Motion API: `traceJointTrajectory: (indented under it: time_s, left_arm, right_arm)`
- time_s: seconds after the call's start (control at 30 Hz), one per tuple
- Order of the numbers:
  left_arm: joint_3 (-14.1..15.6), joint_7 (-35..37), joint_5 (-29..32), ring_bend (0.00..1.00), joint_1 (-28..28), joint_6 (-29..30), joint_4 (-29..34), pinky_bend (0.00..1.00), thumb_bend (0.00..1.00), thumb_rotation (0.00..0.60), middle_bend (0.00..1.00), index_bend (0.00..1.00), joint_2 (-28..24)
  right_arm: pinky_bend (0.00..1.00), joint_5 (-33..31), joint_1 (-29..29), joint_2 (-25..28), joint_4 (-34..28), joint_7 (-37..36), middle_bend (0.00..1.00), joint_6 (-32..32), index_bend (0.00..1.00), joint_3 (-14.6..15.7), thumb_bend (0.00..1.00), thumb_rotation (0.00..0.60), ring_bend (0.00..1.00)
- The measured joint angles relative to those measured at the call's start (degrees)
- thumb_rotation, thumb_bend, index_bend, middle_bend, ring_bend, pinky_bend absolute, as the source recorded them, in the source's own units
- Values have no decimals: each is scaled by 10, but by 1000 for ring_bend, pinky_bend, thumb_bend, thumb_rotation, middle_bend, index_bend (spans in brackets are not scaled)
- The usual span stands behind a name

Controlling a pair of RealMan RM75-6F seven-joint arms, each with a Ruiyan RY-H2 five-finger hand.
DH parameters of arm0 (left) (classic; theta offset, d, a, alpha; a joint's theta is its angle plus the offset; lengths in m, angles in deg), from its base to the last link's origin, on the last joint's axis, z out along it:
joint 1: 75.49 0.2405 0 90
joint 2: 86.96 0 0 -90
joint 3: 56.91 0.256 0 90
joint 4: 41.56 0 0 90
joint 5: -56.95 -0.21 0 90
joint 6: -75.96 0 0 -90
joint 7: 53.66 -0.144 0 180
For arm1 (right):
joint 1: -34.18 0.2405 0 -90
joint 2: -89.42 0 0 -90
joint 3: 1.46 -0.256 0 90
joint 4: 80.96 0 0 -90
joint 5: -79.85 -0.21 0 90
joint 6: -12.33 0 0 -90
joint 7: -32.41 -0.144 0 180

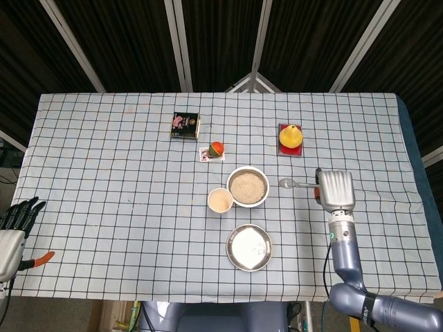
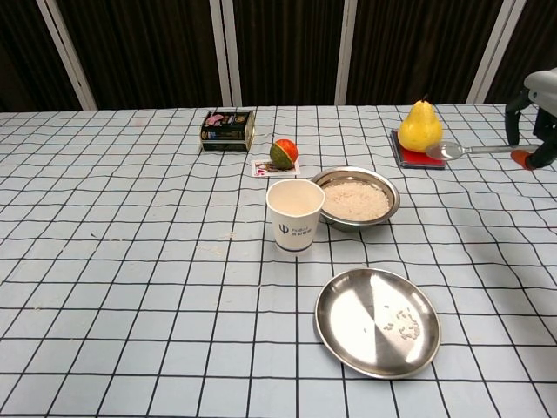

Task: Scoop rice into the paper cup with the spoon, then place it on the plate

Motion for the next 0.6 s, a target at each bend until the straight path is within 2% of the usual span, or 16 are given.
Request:
traceJointTrajectory:
  time_s: [0.3, 0.47, 0.6]
  left_arm:
    - [6, 14, 0, 0, -5, -16, 6, 0, 0, 600, 0, 0, -12]
    - [8, 28, 6, 0, -8, -27, 11, 0, 0, 600, 0, 0, -21]
    - [8, 36, 8, 0, -9, -32, 13, 0, 0, 600, 0, 0, -26]
  right_arm:
    - [1000, -78, 61, -20, -7, 114, 965, -2, 609, -12, 584, 600, 1000]
    - [1000, -131, 111, -58, 3, 180, 965, 11, 609, -20, 584, 600, 1000]
    - [1000, -147, 140, -89, 29, 210, 965, 29, 618, -18, 584, 600, 1000]
